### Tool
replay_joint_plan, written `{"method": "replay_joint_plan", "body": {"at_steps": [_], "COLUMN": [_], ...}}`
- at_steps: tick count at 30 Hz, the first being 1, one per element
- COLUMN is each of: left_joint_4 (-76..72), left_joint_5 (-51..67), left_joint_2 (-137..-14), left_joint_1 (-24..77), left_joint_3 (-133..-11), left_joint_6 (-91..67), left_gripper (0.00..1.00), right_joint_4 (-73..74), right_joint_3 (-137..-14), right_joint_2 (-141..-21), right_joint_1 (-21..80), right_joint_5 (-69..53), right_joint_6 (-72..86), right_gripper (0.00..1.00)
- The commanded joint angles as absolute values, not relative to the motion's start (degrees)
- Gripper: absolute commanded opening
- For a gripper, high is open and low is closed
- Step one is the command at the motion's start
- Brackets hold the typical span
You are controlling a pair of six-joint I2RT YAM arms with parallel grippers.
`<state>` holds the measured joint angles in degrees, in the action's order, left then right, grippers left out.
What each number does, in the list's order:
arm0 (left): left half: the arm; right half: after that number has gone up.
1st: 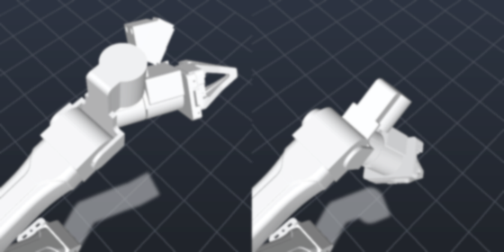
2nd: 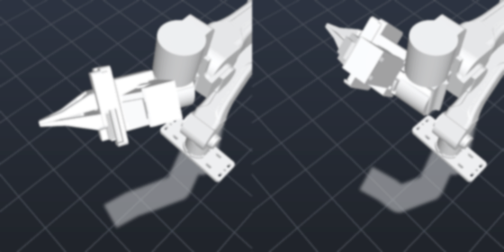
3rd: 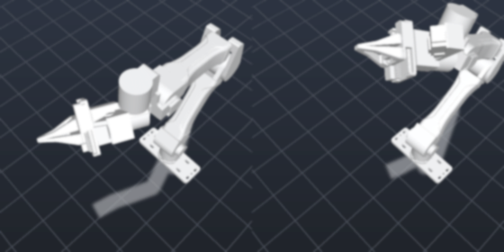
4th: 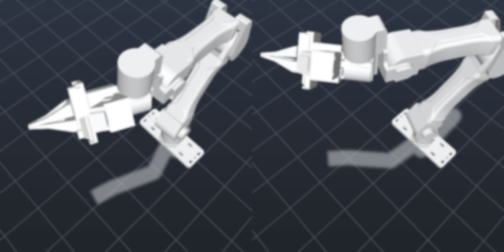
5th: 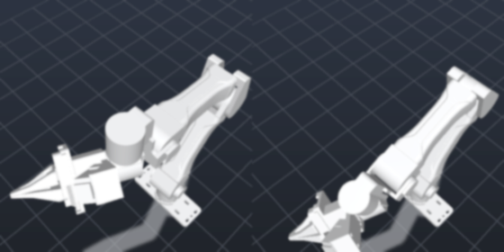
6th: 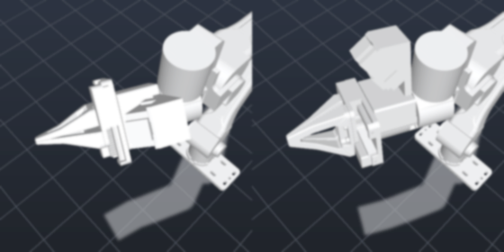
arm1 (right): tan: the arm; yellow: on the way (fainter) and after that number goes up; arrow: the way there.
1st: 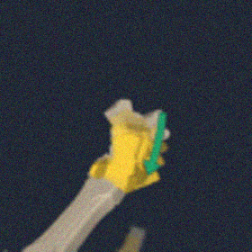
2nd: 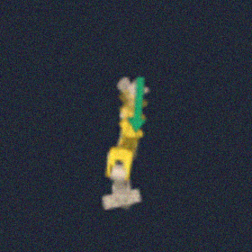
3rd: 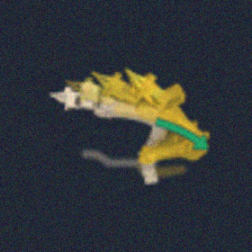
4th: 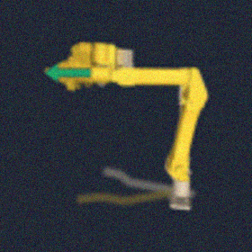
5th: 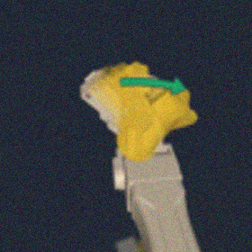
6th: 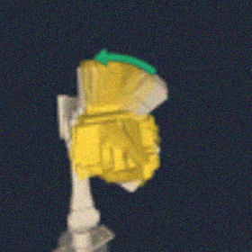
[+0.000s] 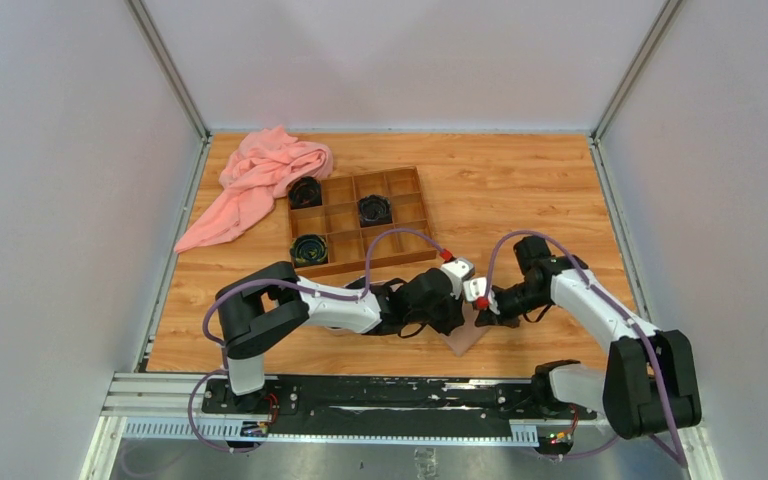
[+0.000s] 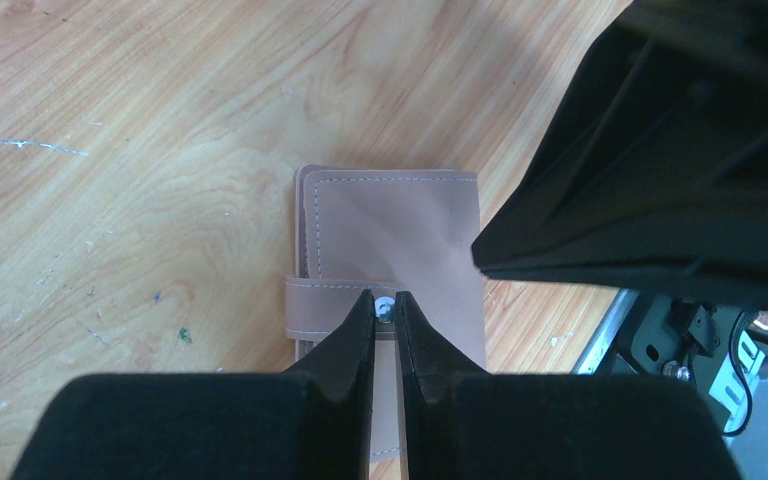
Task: Put the credit cards into the card holder
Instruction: Close the card holder at the center of the board.
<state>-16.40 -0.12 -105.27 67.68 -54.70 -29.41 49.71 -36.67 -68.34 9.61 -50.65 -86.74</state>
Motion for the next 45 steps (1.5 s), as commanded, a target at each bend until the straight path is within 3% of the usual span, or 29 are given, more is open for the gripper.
{"method": "replay_joint_plan", "body": {"at_steps": [1, 10, 30, 45], "left_joint_4": [-13.1, -12.8, -7.8, 5.7], "left_joint_5": [0.1, -2.4, -7.0, -11.9], "left_joint_2": [-107.9, -107.3, -108.4, -111.0], "left_joint_1": [68.2, 69.6, 75.1, 78.7], "left_joint_3": [-53.7, -52.8, -53.1, -59.8], "left_joint_6": [-29.6, -29.5, -34.4, -35.7], "left_gripper": [0.0, 0.0, 0.0, 0.0], "right_joint_4": [40.1, 36.2, 35.7, 35.3], "right_joint_3": [-33.5, -31.4, -31.3, -31.0], "right_joint_2": [-66.2, -66.9, -67.1, -66.1], "right_joint_1": [16.1, 22.2, 22.4, 22.6], "right_joint_5": [-43.7, -35.8, -35.6, -35.4], "right_joint_6": [-83.3, -80.9, -78.5, -77.9], "right_gripper": [0.0, 0.0, 0.0, 0.0]}}
